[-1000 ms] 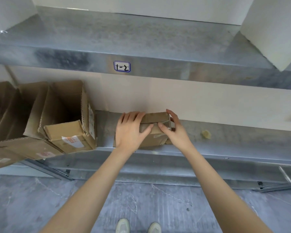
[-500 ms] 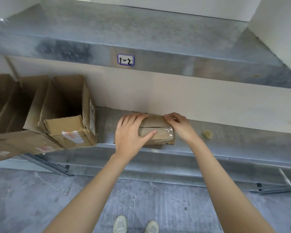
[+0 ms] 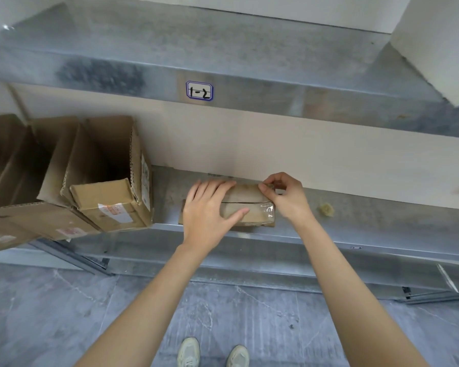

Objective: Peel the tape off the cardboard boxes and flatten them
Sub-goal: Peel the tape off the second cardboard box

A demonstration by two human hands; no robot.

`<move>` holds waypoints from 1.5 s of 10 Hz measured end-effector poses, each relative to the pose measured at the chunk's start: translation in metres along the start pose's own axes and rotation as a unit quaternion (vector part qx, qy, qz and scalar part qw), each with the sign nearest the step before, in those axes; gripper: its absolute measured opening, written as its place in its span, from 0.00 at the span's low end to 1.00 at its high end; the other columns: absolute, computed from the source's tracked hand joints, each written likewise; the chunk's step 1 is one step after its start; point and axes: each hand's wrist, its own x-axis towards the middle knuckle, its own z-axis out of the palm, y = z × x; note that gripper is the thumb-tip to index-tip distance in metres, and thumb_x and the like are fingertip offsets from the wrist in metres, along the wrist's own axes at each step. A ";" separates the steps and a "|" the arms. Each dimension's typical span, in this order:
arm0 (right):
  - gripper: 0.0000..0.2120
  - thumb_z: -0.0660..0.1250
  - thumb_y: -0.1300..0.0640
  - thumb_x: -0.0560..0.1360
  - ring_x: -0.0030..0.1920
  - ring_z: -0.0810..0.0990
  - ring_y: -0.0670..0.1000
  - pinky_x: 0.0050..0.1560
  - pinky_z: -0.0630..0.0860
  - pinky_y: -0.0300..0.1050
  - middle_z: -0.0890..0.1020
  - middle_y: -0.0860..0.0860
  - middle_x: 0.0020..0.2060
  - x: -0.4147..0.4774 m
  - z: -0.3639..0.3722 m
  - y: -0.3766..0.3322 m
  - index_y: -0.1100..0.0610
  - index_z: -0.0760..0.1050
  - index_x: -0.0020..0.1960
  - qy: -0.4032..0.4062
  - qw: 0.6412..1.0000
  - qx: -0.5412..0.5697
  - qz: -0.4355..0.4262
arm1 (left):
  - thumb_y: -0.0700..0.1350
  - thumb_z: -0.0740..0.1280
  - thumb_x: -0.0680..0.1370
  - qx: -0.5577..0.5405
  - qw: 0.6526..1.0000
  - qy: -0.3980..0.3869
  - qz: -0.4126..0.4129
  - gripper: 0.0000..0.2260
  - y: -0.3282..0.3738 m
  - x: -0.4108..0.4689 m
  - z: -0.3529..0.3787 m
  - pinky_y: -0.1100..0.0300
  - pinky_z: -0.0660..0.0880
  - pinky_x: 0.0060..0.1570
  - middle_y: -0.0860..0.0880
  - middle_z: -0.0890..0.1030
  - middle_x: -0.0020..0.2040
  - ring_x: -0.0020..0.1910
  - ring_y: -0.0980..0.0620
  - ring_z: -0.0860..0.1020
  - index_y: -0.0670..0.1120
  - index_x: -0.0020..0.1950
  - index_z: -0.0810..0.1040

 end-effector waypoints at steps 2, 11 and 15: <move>0.08 0.72 0.59 0.74 0.48 0.77 0.46 0.47 0.70 0.30 0.79 0.46 0.42 0.000 -0.004 0.002 0.52 0.77 0.52 -0.057 0.997 -0.044 -0.037 | 0.65 0.70 0.73 -0.009 1.000 -0.004 0.000 0.24 0.001 -0.003 -0.003 0.53 0.63 0.71 0.55 0.80 0.57 0.59 0.53 0.76 0.52 0.61 0.79; 0.13 0.78 0.46 0.67 0.44 0.71 0.46 0.45 0.66 0.31 0.71 0.45 0.41 -0.009 -0.005 0.004 0.50 0.81 0.48 0.008 0.988 -0.124 -0.089 | 0.65 0.70 0.73 -0.004 1.000 -0.008 0.005 0.23 0.002 -0.007 -0.005 0.51 0.62 0.72 0.56 0.80 0.57 0.60 0.54 0.75 0.52 0.62 0.79; 0.04 0.72 0.55 0.74 0.52 0.75 0.43 0.51 0.68 0.31 0.72 0.40 0.47 -0.012 -0.004 0.011 0.50 0.82 0.49 0.037 0.989 -0.096 -0.102 | 0.65 0.70 0.71 -0.007 1.000 -0.003 -0.005 0.24 0.000 0.002 -0.002 0.54 0.62 0.71 0.56 0.81 0.55 0.56 0.53 0.76 0.52 0.60 0.79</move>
